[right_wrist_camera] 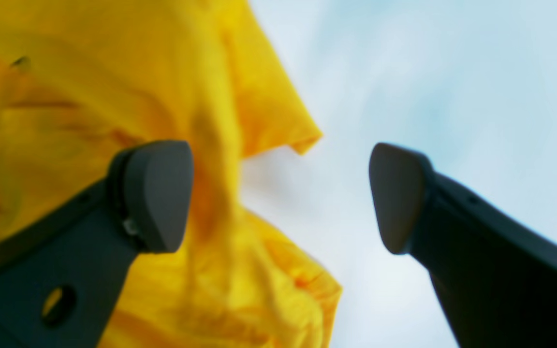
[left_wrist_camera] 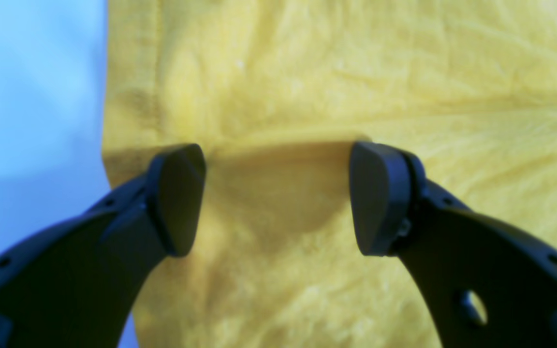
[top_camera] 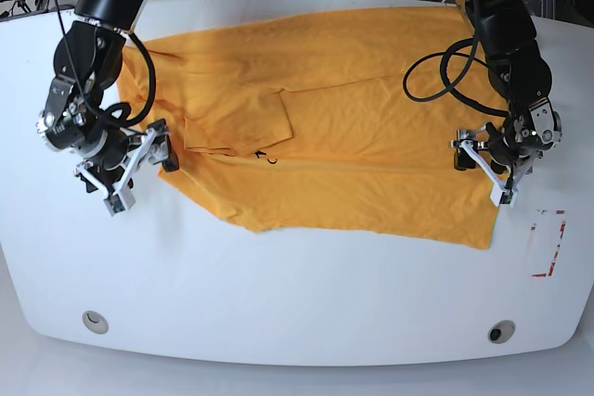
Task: Fold the T-shirt properly
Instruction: 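Grasp the shirt edge with the right gripper and drag it outward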
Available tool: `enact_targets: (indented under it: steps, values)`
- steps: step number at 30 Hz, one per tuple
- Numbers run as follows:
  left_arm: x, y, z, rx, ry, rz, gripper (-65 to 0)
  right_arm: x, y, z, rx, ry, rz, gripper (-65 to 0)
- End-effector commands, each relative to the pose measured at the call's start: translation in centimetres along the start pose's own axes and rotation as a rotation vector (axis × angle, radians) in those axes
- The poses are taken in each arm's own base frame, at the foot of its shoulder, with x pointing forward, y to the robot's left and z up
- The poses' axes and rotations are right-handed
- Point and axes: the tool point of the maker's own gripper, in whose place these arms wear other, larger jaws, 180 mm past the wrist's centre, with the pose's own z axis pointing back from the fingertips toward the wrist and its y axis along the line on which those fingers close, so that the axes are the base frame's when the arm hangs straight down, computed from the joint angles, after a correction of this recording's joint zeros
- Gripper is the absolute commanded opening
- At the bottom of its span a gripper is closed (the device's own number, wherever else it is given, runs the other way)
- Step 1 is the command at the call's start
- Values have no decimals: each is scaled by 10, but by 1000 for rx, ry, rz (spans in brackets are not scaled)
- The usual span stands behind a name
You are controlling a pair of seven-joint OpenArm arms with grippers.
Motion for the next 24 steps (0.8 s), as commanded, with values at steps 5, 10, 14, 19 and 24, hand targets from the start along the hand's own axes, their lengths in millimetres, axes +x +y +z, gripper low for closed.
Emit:
enact_targets:
  steps: [5,10,14,19,24]
  values:
    - [-14,5,0,20,69,-7,-211,13,-41,-36,51,-32,-170,-217]
    - [-14,5,0,20,69,-7,-211,10,-43,-59,100,-41,-251,-236]
    - [-14,5,0,20,69,-7,-211,2,-37,-67,119,-17,-247,-239]
    - [-14,4,0,18,69,-6,-211,-14,-14,-77,160,21,-244,-241]
    - [-14,4,0,17,69,-7,-211,-11,-8,-81,169,-10,-254,-346]
